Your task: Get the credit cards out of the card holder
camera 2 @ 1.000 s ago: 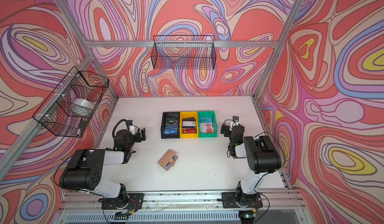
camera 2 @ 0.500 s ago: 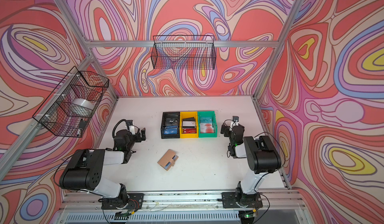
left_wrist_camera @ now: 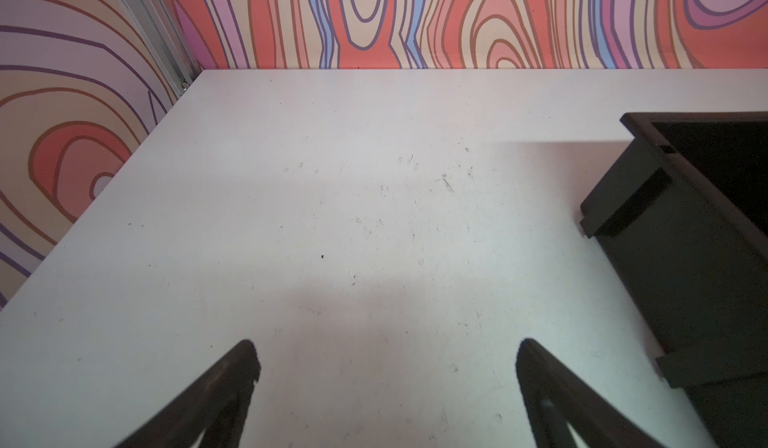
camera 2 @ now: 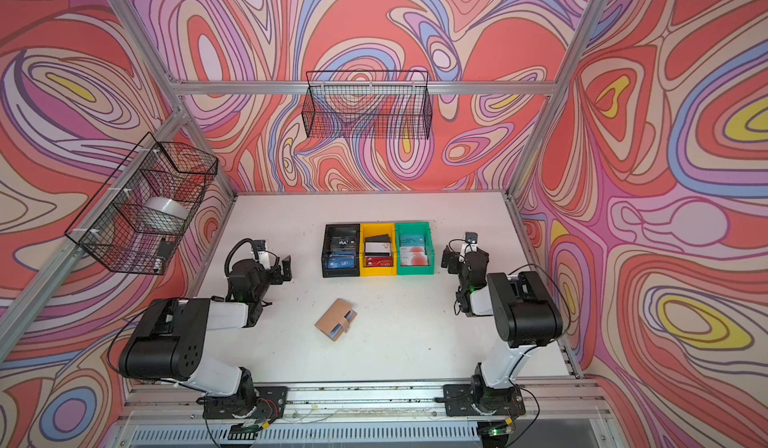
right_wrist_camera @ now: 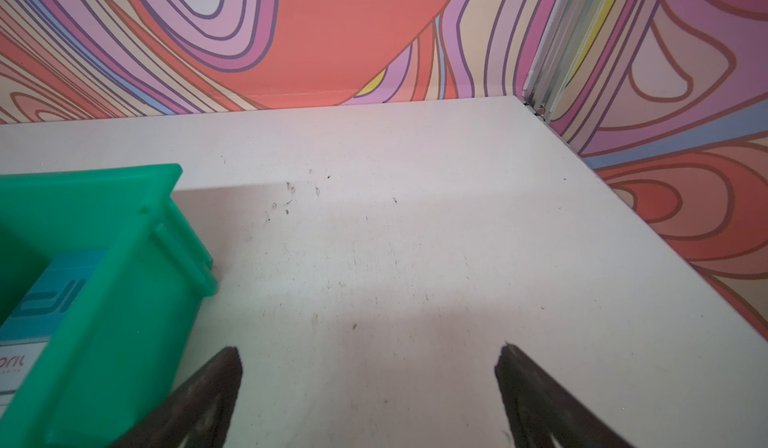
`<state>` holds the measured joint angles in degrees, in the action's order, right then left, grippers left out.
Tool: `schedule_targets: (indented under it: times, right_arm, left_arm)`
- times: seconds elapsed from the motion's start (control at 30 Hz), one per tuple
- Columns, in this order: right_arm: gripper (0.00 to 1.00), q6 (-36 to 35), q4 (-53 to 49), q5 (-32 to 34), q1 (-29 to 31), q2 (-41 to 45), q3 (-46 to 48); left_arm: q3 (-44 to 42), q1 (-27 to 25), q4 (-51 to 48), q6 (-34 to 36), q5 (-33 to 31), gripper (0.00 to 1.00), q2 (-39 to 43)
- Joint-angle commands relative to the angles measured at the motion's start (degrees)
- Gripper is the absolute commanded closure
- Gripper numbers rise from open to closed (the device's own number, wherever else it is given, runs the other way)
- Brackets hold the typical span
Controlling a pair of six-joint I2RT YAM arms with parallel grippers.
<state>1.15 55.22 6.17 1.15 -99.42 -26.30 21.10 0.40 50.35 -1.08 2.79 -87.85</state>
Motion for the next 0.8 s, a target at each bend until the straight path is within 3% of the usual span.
schedule_targets:
  times: [0.0,0.3,0.57,0.77]
  right_arm:
    - [0.02,0.0,0.2,0.6,-0.1,1.2,-0.2]
    - [0.03,-0.1,0.1,0.7,-0.1,2.1,-0.1]
    - [0.04,-0.7,-7.6,-0.1,0.0,10.7,-0.6]
    - [0.07,-1.0,-24.4,-1.4,1.9,21.6,-5.2]
  left_arm:
    - [-0.1,-0.1,1.0,0.6,0.2,0.00,-0.2]
    - [0.3,-0.1,0.5,0.8,0.4,0.00,-0.1]
    - [0.4,-0.1,0.1,1.0,0.8,0.00,0.3]
    - [3.5,-0.1,-13.5,1.1,1.5,0.00,9.8]
